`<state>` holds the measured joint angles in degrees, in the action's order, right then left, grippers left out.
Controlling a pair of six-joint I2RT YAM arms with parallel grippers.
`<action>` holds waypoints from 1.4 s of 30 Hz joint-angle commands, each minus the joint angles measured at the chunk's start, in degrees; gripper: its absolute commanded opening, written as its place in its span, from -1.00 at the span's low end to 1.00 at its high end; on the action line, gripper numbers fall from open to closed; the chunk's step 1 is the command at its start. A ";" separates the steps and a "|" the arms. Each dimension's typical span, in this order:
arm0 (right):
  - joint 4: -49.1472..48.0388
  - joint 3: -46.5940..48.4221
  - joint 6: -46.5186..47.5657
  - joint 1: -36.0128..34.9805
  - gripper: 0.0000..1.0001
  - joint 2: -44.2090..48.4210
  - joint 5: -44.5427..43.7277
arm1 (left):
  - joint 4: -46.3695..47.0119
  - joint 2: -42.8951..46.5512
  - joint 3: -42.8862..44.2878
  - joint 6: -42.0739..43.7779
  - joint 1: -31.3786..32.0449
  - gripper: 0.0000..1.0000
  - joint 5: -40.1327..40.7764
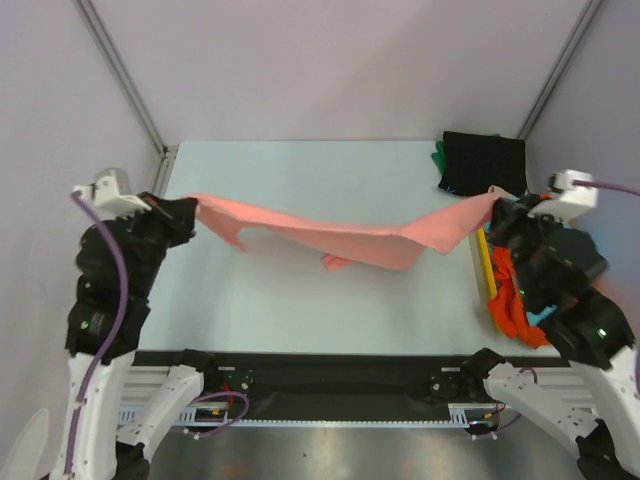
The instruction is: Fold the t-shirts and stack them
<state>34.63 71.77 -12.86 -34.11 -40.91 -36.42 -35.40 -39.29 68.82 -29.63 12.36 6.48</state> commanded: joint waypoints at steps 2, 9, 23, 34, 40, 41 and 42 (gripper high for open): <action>-3.34 6.00 10.13 -0.26 -1.00 6.62 1.44 | -6.43 1.58 14.22 5.28 -0.58 -0.99 5.12; -3.53 24.95 14.53 0.70 -1.00 2.78 6.80 | -9.25 -0.87 31.80 8.62 -0.58 -0.99 6.35; -6.24 44.95 19.73 8.95 -1.00 -40.45 4.77 | -7.85 -26.26 36.22 10.64 -2.60 -0.99 6.53; 10.62 91.63 16.82 13.19 0.62 -99.01 8.22 | -7.49 -74.14 36.03 10.99 -17.19 0.15 -6.04; -7.55 50.45 8.31 15.38 1.00 -78.73 14.53 | -4.96 -70.17 32.63 10.47 -17.28 0.97 -5.34; -7.56 48.66 6.99 15.65 1.00 -77.58 15.58 | -4.34 -68.57 31.30 10.21 -17.19 0.98 -4.82; -7.30 47.34 4.89 15.82 0.99 -75.83 17.86 | -3.20 -67.07 30.07 9.59 -17.19 0.99 -4.72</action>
<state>35.70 120.55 -1.76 -19.94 -130.56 -22.74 -43.77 -118.76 99.33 -19.46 -5.56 2.44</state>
